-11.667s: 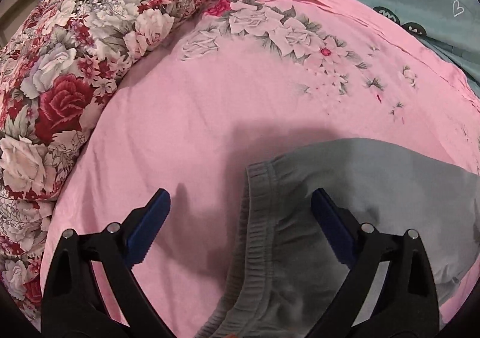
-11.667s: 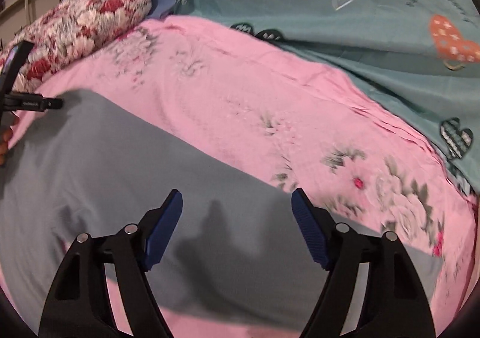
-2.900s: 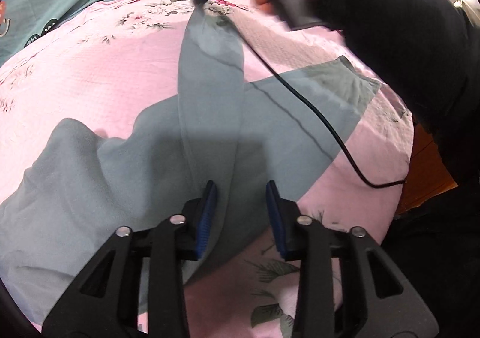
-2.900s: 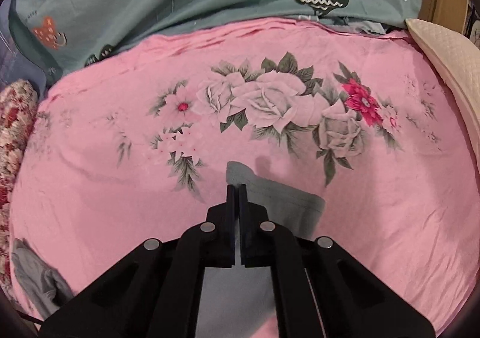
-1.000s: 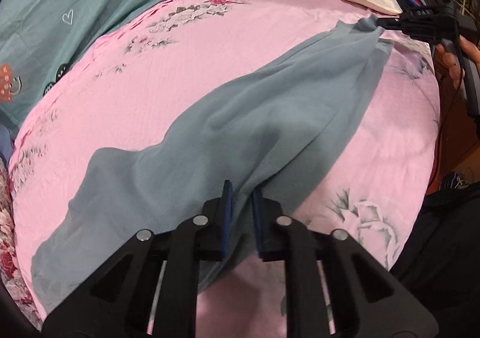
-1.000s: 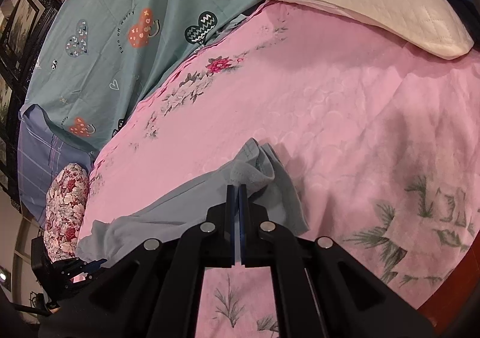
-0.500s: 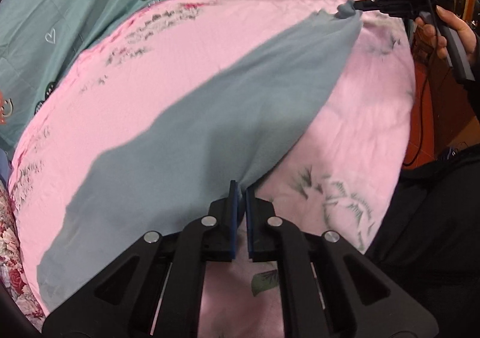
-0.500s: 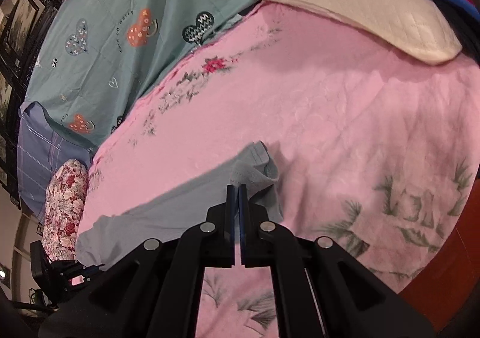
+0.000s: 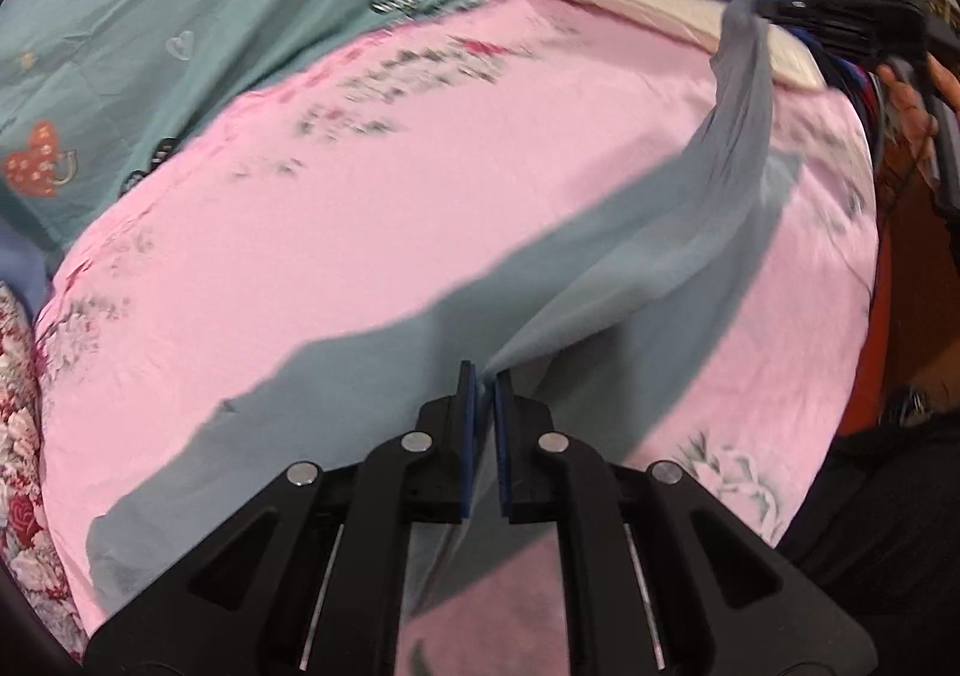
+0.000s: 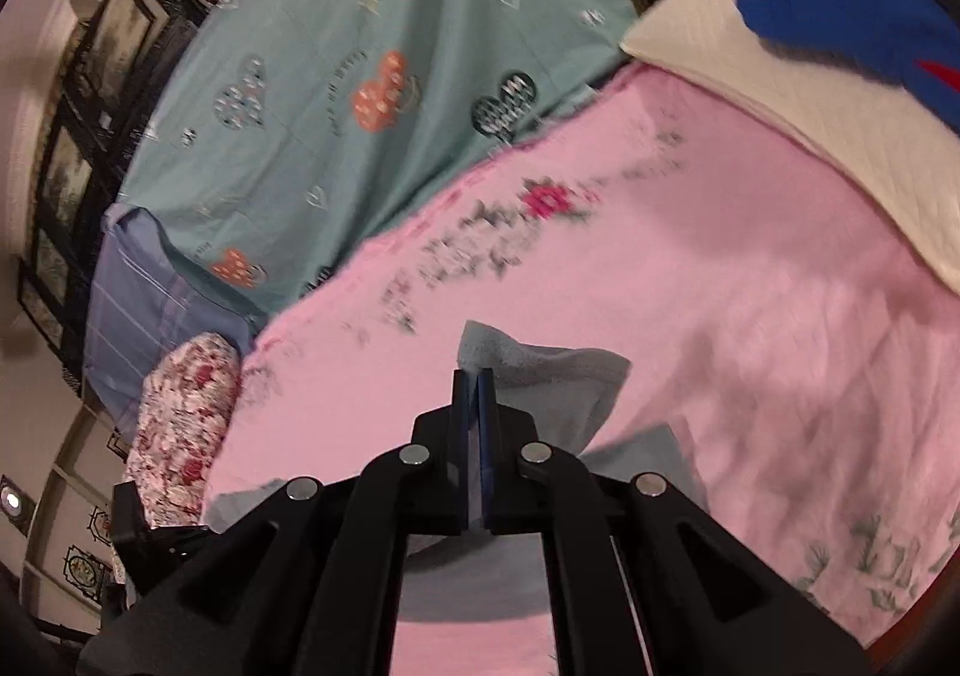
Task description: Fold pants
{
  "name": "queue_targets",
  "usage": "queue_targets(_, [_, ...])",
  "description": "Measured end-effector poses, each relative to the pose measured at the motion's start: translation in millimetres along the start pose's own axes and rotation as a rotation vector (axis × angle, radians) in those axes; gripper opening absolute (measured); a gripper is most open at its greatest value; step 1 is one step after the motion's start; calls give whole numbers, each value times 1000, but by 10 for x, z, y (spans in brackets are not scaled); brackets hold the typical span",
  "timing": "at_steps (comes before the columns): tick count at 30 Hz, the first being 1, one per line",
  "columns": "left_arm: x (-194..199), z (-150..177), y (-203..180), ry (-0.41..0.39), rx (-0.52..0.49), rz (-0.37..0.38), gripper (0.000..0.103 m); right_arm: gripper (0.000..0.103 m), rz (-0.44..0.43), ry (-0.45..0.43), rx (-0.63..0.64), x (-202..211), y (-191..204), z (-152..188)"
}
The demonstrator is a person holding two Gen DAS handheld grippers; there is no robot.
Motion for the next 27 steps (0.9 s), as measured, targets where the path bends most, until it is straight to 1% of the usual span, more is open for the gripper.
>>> queue_targets(1, [56,-9,54,-12,3,-14,6,2,-17,-19,14,63,59,-43])
queue_targets(2, [92,16,83,-10,0,-15,6,2,-12,-9,19,104,41,-28])
queue_targets(3, [98,69,79,2,-12,-14,6,2,12,24,17,98,-32,49])
queue_targets(5, [37,209,33,44,-37,-8,6,2,119,127,5,21,-342,364])
queue_targets(6, [-29,307,2,74,-47,3,6,2,165,168,-17,-6,-513,527])
queue_targets(7, [-78,383,-31,99,-52,13,6,2,202,191,-49,2,-675,665])
queue_targets(8, [-110,443,-63,117,-51,28,6,0,229,196,-76,34,-810,775])
queue_targets(9, [-118,478,-87,124,-47,41,6,0,221,164,-77,100,-848,807])
queue_targets(13, [-17,494,-225,111,-52,97,6,0,232,126,-69,203,-838,775])
queue_targets(15, [21,471,-259,96,-61,97,6,0,213,137,-81,165,-843,757])
queue_targets(17, [18,442,-226,84,-46,78,6,3,175,162,-86,94,-783,748])
queue_targets(18, [8,423,-189,82,-33,63,6,18,163,170,-93,83,-765,734])
queue_targets(19, [-5,406,-155,80,-26,49,6,27,166,177,-91,54,-729,734])
queue_targets(20, [-33,393,-121,80,-26,39,7,27,190,186,-74,13,-699,740])
queue_targets(23, [-156,399,-62,105,-33,20,8,27,222,218,-57,-83,-649,771])
queue_targets(25, [-212,417,-71,115,-44,10,8,27,283,242,-56,-139,-684,788])
queue_targets(27, [-230,417,-86,112,-50,5,8,27,323,248,-59,-129,-704,778])
Point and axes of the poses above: each gripper's, at about its wrist camera, not at the fingertips, and x roughly against the way its jaws point, y to its left, z to its underside, the point moved 1 cm from there along -x, roughly the way its jaws point, and after that the axes turned 15 degrees about -y, right-handed, at the moved point
